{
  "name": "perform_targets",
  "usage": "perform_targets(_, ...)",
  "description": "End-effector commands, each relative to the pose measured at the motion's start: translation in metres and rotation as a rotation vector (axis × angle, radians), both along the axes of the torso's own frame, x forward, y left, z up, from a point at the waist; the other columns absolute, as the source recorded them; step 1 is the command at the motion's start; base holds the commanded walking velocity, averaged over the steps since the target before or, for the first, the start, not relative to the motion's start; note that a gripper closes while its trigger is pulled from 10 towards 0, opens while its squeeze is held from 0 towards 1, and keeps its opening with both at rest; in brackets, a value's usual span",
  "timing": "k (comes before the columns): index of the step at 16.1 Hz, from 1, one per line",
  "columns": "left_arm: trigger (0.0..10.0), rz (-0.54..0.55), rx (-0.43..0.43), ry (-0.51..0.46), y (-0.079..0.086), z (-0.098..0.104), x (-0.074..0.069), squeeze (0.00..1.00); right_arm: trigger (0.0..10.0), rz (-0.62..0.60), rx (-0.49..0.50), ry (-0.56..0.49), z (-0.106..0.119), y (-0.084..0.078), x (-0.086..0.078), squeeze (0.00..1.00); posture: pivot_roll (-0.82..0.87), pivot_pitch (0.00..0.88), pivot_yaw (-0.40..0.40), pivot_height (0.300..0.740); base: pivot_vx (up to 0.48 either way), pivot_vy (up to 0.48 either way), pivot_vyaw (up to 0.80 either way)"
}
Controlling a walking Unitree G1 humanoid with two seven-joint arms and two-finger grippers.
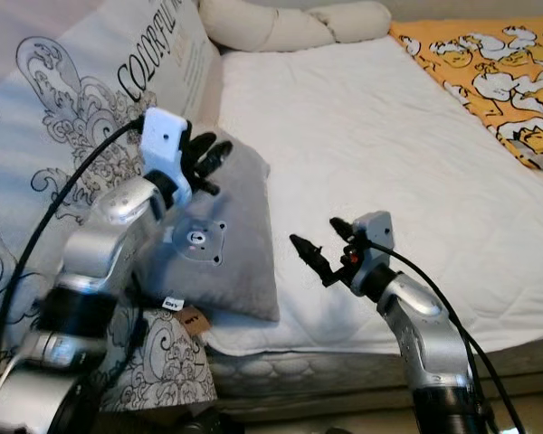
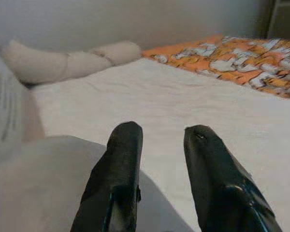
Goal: Clean up the room
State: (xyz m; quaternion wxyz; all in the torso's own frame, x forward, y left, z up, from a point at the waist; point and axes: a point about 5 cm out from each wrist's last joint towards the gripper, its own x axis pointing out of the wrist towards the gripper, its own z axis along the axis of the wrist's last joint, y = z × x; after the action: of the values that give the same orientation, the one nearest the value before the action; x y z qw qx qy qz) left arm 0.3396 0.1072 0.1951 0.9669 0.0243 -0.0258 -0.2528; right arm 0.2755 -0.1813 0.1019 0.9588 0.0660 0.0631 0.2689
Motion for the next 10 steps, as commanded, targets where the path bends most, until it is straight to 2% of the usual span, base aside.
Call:
perform_targets(1, 10.0, 0.004, 0.01, -0.015, 0.006, -0.003, -0.012, 1.0, 10.0, -0.118, 0.016, -0.033, 0.007, -0.006, -0.002, 1.0, -0.04, 0.0, 0.093, 0.74, 0.0, 0.0, 0.0)
perform_targets(2, 10.0, 0.039, -0.005, -0.024, 0.014, -0.007, -0.024, 1.0, 10.0, -0.224, 0.026, -0.057, 0.011, -0.01, -0.006, 1.0, -0.04, 0.0, 0.094, 0.74, 0.0, 0.0, 0.0)
perform_targets(4, 10.0, 0.098, -0.051, -0.024, 0.023, -0.009, -0.035, 1.0, 10.0, -0.344, 0.054, -0.054, 0.014, -0.015, -0.01, 1.0, -0.04, 0.0, 0.092, 0.74, 0.0, -0.127, 0.0)
perform_targets(5, 10.0, 0.162, -0.071, -0.008, 0.033, -0.014, -0.043, 1.0, 10.0, -0.399, 0.041, -0.061, 0.016, -0.015, -0.013, 1.0, -0.04, 0.0, 0.087, 0.74, 0.0, -0.255, 0.0)
perform_targets(7, 10.0, 0.225, -0.038, 0.009, 0.042, -0.022, -0.054, 1.0, 10.0, -0.437, 0.001, -0.084, 0.018, -0.01, -0.016, 1.0, -0.03, 0.0, 0.075, 0.74, 0.0, -0.255, 0.0)
perform_targets(8, 10.0, 0.217, -0.006, -0.009, 0.04, -0.023, -0.062, 1.0, 10.0, -0.494, 0.043, -0.103, 0.021, -0.007, -0.017, 1.0, -0.03, 0.0, 0.07, 0.74, 0.0, -0.259, 0.0)
perform_targets(10, 10.0, 0.206, -0.016, -0.019, 0.035, -0.019, -0.063, 1.0, 10.0, -0.48, 0.017, -0.109, 0.021, -0.002, -0.018, 1.0, -0.02, 0.0, 0.072, 0.74, 0.0, -0.255, 0.0)
